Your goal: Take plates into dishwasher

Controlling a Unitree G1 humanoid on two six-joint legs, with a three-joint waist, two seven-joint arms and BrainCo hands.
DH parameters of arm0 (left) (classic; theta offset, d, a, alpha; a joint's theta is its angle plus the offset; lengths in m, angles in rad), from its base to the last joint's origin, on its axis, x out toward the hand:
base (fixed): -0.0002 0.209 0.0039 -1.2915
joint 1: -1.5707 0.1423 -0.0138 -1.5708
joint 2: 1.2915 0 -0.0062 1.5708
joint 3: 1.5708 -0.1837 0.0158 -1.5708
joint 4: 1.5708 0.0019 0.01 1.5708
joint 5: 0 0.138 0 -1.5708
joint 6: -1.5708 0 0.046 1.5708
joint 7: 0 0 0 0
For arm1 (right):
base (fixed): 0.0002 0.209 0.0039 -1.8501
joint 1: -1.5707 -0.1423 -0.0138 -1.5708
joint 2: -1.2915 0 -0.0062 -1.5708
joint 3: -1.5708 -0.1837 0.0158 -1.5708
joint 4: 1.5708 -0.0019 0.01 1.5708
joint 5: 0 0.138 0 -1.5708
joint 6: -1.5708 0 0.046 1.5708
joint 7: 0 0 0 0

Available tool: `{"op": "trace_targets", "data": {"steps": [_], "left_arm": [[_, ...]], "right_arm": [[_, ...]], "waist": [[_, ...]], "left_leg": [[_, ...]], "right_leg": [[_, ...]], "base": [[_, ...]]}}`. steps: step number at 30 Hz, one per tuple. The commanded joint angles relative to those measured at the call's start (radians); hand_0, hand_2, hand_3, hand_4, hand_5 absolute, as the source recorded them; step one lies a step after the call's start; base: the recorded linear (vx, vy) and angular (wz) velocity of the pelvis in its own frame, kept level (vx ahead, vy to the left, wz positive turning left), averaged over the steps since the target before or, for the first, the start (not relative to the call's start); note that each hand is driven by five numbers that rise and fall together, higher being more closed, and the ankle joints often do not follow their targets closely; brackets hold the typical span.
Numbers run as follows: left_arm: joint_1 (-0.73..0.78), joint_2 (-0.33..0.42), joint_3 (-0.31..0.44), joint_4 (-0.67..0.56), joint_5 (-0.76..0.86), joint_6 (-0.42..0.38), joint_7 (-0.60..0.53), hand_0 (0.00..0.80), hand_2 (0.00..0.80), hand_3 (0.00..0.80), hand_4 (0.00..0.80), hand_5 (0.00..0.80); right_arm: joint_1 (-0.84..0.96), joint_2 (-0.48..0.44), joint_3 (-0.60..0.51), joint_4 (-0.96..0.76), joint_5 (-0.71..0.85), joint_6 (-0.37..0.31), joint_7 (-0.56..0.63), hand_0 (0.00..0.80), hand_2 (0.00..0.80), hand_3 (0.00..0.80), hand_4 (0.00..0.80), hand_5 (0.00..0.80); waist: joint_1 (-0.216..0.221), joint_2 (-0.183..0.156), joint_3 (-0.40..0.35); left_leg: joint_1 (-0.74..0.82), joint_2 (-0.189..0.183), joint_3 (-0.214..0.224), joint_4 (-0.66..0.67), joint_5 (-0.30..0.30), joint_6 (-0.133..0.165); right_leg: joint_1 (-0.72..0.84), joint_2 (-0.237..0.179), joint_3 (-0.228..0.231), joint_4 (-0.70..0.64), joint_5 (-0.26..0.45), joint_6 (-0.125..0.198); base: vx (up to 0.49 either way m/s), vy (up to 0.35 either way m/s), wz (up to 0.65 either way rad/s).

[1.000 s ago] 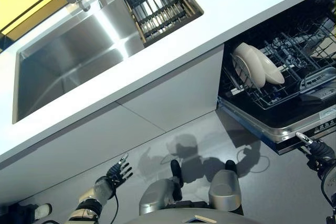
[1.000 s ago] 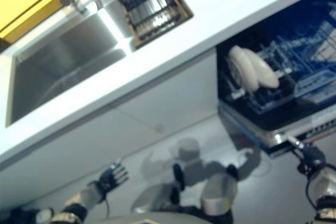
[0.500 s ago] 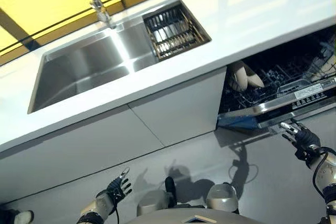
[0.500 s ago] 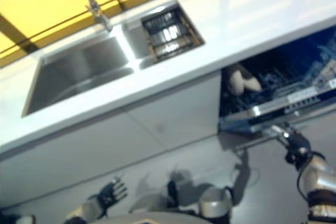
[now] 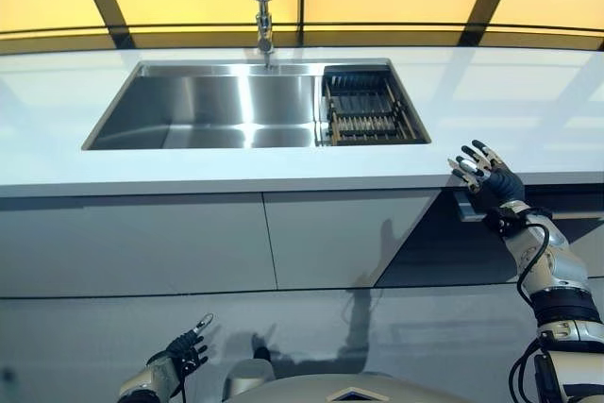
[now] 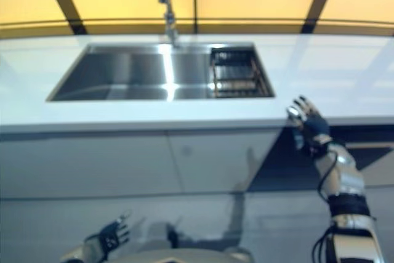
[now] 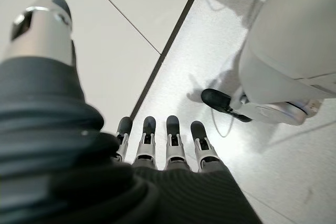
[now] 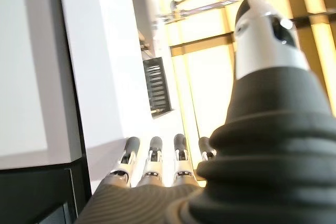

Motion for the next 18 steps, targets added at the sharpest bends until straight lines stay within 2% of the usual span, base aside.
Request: {"op": "trace_targets", "data": {"steps": [1, 8, 13, 17, 18], "left_arm": [[-0.059, 0.009, -0.027, 0.014, 0.060, -0.006, -0.008, 0.000, 0.000, 0.000, 0.000, 0.000], [-0.055, -0.019, -0.064, 0.070, 0.151, -0.016, -0.028, 0.000, 0.000, 0.000, 0.000, 0.000], [-0.077, -0.034, -0.094, 0.098, 0.184, -0.001, -0.032, 0.000, 0.000, 0.000, 0.000, 0.000], [-0.108, -0.039, -0.123, 0.134, 0.229, 0.007, -0.059, 0.000, 0.000, 0.000, 0.000, 0.000], [-0.111, -0.041, -0.128, 0.139, 0.234, 0.009, -0.064, 0.000, 0.000, 0.000, 0.000, 0.000]], "right_arm": [[0.028, 0.029, 0.082, -0.025, -0.136, 0.034, -0.016, 0.000, 0.000, 0.000, 0.000, 0.000], [0.186, 0.212, 0.216, -0.005, -0.193, 0.118, 0.063, 0.000, 0.000, 0.000, 0.000, 0.000], [0.219, 0.314, 0.299, 0.215, -0.232, 0.076, 0.091, 0.000, 0.000, 0.000, 0.000, 0.000], [0.204, 0.345, 0.325, 0.397, -0.271, 0.036, 0.078, 0.000, 0.000, 0.000, 0.000, 0.000], [0.200, 0.348, 0.327, 0.425, -0.261, 0.047, 0.076, 0.000, 0.000, 0.000, 0.000, 0.000]], "waist": [[0.026, 0.005, 0.017], [0.003, 0.003, 0.003], [0.010, 0.009, -0.006], [0.023, 0.018, -0.006], [0.025, 0.019, -0.005]], "left_leg": [[0.022, 0.010, 0.040, 0.028, -0.082, 0.007], [0.001, 0.002, 0.053, -0.017, -0.060, 0.001], [-0.006, -0.001, 0.061, -0.017, -0.061, 0.004], [-0.006, -0.004, 0.052, -0.017, -0.061, 0.011], [-0.005, -0.005, 0.050, -0.017, -0.061, 0.012]], "right_leg": [[-0.067, 0.038, 0.021, 0.021, 0.064, -0.031], [-0.074, 0.051, 0.026, -0.059, 0.107, -0.022], [-0.076, 0.048, 0.010, -0.070, 0.111, -0.022], [-0.075, 0.045, -0.002, -0.054, 0.099, -0.026], [-0.074, 0.045, -0.004, -0.053, 0.098, -0.027]], "base": [[-0.076, 0.042, -0.09], [-0.040, 0.069, -0.10], [-0.003, 0.070, -0.09], [0.009, 0.065, 0.00], [0.000, 0.070, 0.02]]}}
